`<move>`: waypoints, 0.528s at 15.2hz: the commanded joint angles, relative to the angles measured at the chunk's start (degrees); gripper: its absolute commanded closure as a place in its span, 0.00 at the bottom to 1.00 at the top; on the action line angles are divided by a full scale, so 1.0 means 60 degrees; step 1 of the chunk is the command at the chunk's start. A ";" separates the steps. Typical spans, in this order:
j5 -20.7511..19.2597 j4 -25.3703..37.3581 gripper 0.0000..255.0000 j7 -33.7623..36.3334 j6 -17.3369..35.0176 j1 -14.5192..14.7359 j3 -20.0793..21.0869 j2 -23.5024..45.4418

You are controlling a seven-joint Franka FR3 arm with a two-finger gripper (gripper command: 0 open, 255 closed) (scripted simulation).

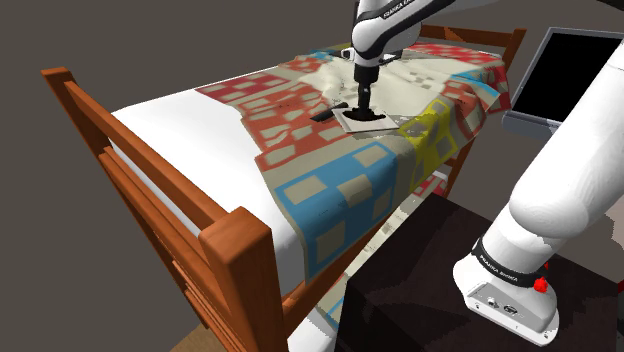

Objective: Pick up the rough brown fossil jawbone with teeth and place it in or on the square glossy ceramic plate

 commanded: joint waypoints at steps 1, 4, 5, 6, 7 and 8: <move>-0.0003 0.0167 0.00 0.0004 -0.0309 0.0011 0.0012 -0.0142; -0.0004 0.0700 0.00 0.0012 -0.1175 0.0042 0.0046 -0.0474; -0.0004 0.0700 0.00 0.0012 -0.1175 0.0042 0.0046 -0.0474; -0.0004 0.0699 0.00 0.0012 -0.1175 0.0042 0.0046 -0.0475; -0.0004 0.0700 0.00 0.0012 -0.1175 0.0041 0.0046 -0.0474; -0.0004 0.0700 0.00 0.0012 -0.1175 0.0041 0.0046 -0.0474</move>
